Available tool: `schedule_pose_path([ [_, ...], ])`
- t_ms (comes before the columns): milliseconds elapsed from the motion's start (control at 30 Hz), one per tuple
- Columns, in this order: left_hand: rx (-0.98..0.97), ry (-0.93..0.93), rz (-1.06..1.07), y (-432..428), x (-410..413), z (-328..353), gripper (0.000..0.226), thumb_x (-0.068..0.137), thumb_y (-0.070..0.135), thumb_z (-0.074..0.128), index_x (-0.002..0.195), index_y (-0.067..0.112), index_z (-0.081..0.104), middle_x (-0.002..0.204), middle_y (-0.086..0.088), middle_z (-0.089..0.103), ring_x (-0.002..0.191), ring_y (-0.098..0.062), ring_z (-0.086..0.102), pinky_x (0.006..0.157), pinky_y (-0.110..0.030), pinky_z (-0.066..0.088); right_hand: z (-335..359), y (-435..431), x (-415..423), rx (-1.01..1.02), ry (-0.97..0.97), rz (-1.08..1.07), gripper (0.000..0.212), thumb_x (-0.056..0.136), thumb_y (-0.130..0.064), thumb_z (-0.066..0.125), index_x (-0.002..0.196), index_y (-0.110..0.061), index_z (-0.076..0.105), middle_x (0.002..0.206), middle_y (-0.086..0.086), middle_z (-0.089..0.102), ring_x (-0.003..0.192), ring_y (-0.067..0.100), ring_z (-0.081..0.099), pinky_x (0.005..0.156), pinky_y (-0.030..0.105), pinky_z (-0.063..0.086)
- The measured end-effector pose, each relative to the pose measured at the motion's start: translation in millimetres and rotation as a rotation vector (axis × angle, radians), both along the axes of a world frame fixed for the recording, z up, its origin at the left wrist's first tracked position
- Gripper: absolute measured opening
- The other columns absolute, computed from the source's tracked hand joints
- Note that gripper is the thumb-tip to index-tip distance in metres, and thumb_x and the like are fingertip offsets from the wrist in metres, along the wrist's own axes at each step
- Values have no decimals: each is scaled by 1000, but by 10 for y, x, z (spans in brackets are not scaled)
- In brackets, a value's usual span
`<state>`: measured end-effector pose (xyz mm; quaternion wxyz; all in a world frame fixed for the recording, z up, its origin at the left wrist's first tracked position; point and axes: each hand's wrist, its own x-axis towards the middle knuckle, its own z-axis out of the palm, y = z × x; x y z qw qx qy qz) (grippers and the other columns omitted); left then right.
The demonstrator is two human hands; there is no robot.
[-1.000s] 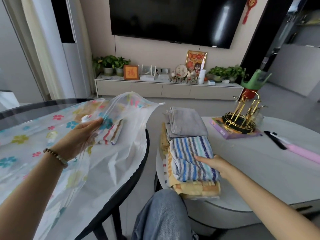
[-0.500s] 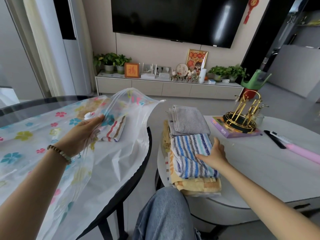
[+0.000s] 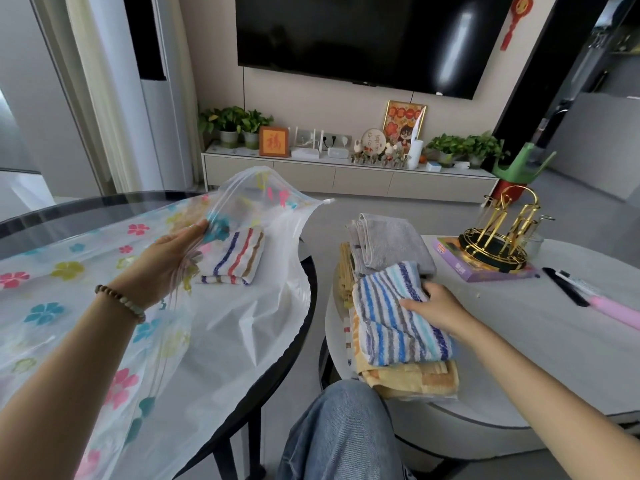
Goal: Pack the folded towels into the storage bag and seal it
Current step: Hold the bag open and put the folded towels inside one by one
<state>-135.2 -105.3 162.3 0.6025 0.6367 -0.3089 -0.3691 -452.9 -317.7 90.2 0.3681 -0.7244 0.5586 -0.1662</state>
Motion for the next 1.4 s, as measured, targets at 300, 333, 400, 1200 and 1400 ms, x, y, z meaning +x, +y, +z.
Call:
schedule_pose_path([
  [300,-56,-37,49,30,179,307,23,96,29,40,91,19,60,80,8,61,59,4,60,68,-17,38,696,653,1381,208,-174,580,62,77,-23,75,131,-19,46,120,-2,60,102,14,62,83,22,52],
  [333,-67,-30,54,51,220,335,23,96,29,40,93,18,60,73,11,65,57,5,60,62,-14,38,606,658,1659,249,-179,595,63,77,-22,76,133,-16,46,122,-1,59,105,15,60,85,23,51],
  [400,-84,-16,41,71,268,393,24,97,27,39,96,14,60,54,15,66,45,6,55,52,-9,41,404,610,2176,328,-300,493,65,77,-20,76,134,-15,44,126,4,57,111,22,59,90,31,50],
  [1200,-3,12,94,-104,289,223,37,93,30,45,67,19,68,59,11,68,69,-5,62,65,-22,38,-52,324,2512,21,93,1079,38,92,-44,52,128,-34,56,151,-10,37,138,9,35,110,30,31],
  [1400,-67,15,25,-281,57,189,25,66,44,53,68,25,69,58,22,68,60,9,62,70,-17,38,669,-215,1114,181,-464,688,50,71,-43,75,107,-11,66,108,7,73,99,19,69,88,27,54],
])
